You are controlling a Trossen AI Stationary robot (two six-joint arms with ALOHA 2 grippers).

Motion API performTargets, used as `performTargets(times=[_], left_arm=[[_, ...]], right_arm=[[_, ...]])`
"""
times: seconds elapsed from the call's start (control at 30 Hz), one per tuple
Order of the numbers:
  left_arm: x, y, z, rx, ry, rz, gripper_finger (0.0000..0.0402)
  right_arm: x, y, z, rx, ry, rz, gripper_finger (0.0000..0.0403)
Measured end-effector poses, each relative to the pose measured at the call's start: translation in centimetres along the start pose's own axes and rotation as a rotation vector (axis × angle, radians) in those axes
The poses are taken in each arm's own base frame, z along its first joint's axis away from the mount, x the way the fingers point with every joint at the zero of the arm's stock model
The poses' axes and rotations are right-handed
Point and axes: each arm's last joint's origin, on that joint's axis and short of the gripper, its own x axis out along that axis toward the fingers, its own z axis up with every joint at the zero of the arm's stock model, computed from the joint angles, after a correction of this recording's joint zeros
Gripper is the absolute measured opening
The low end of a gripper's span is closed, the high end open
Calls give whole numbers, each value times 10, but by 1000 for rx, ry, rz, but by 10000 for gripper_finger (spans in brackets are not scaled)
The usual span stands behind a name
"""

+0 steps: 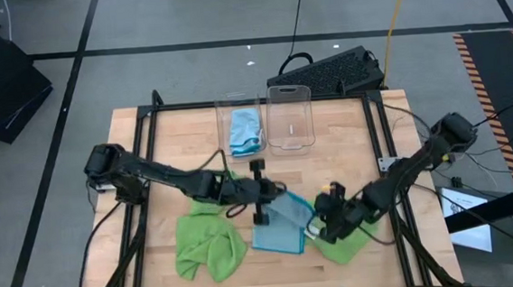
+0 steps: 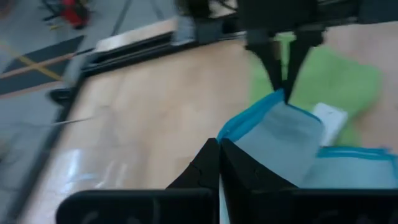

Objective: Fold microfiber towels
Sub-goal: Fold the blue microfiber towel

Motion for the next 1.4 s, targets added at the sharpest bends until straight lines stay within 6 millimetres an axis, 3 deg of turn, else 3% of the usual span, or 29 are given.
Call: performTargets(times=[0.27, 0.43, 1.03, 1.4], left_arm=[[4, 50, -2, -1, 10, 121, 3], [5, 66, -5, -22, 17, 96, 5], [2, 67, -17, -32, 143, 90, 4], [-12, 45, -30, -211, 294, -3, 3]], right_arm=[[-18, -46, 37, 20, -81, -97, 5], [-25, -66, 53, 29, -111, -94, 4], [-16, -96, 67, -13, -29, -42, 4], [-18, -76, 56, 23, 46, 149, 4]])
